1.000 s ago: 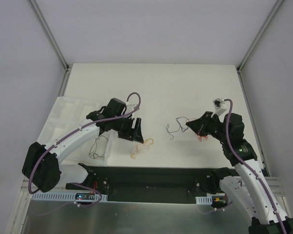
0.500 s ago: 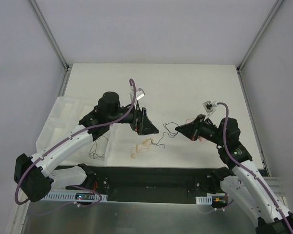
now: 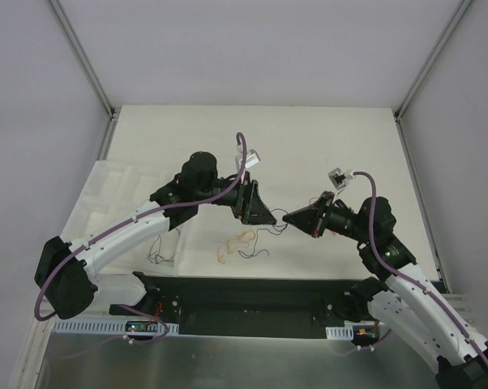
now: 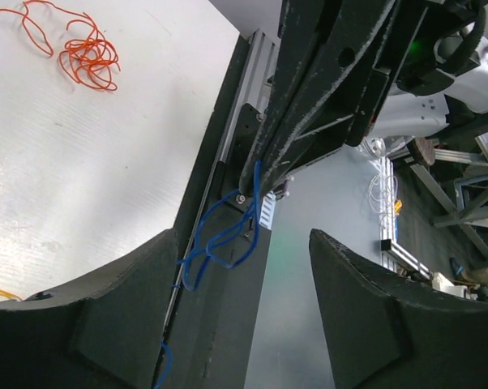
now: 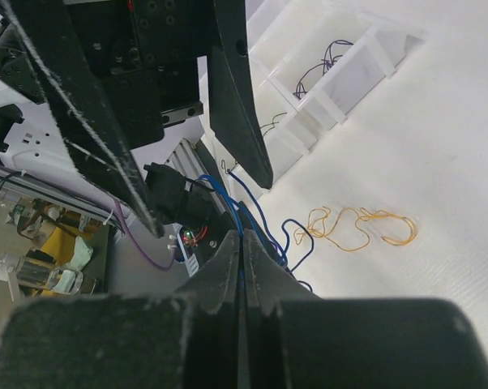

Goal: Untangle the cables

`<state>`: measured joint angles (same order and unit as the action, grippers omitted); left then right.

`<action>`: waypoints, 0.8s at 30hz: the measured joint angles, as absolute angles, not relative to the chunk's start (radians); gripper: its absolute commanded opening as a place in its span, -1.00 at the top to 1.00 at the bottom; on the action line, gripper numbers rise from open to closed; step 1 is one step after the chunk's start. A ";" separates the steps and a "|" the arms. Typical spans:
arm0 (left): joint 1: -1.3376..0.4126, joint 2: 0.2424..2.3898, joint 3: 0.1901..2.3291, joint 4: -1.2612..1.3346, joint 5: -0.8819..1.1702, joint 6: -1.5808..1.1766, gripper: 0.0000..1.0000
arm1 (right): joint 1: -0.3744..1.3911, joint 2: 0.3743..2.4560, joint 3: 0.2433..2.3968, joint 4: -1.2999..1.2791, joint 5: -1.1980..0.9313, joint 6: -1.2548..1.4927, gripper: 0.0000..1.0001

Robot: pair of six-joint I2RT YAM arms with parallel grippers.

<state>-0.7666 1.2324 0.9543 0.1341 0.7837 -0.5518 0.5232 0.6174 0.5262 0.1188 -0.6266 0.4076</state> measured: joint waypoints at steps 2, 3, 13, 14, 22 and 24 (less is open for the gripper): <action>-0.767 1.250 0.963 0.133 0.786 -0.556 0.10 | 0.531 0.617 0.526 0.124 -0.617 0.409 0.99; -0.767 1.258 0.966 0.130 0.787 -0.557 0.32 | 0.535 0.617 0.526 0.124 -0.613 0.409 0.99; -0.767 1.273 1.000 -0.024 0.675 -0.473 1.00 | 0.563 0.613 0.533 0.024 -0.467 0.369 -0.14; -0.767 1.267 1.011 -0.063 0.637 -0.455 1.00 | 0.563 0.612 0.535 -0.015 -0.420 0.360 -0.17; -0.595 1.181 1.176 -0.390 0.220 -0.364 1.00 | 0.563 0.546 0.543 -0.299 -0.071 0.271 -0.24; -0.473 1.152 1.199 -0.425 0.159 -0.354 1.00 | 0.563 0.522 0.542 -0.320 -0.030 0.259 -0.24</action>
